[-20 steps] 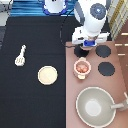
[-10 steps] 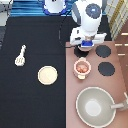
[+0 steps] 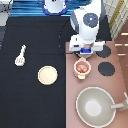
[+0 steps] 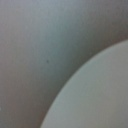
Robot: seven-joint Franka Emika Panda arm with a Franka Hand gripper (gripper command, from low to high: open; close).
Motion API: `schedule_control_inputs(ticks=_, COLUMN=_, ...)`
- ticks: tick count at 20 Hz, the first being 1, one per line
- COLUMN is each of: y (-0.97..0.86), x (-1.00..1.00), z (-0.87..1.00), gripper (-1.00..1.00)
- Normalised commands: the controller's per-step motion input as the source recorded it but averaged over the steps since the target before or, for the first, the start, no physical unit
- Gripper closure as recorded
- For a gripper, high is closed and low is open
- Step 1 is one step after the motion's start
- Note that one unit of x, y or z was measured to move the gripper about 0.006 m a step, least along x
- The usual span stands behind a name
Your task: Take the lid off the pot, put the pot on the plate, and use the tool to push the pot to the front of the table.
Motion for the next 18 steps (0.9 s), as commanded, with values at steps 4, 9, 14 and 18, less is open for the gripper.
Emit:
schedule_control_inputs(ticks=4, y=0.22, x=-0.72, z=0.88, gripper=-1.00)
schedule_control_inputs(ticks=9, y=0.05, x=-0.59, z=0.89, gripper=-1.00)
schedule_control_inputs(ticks=14, y=-0.21, x=0.25, z=0.71, gripper=-1.00)
schedule_control_inputs(ticks=18, y=-0.35, x=0.60, z=0.47, gripper=-1.00)
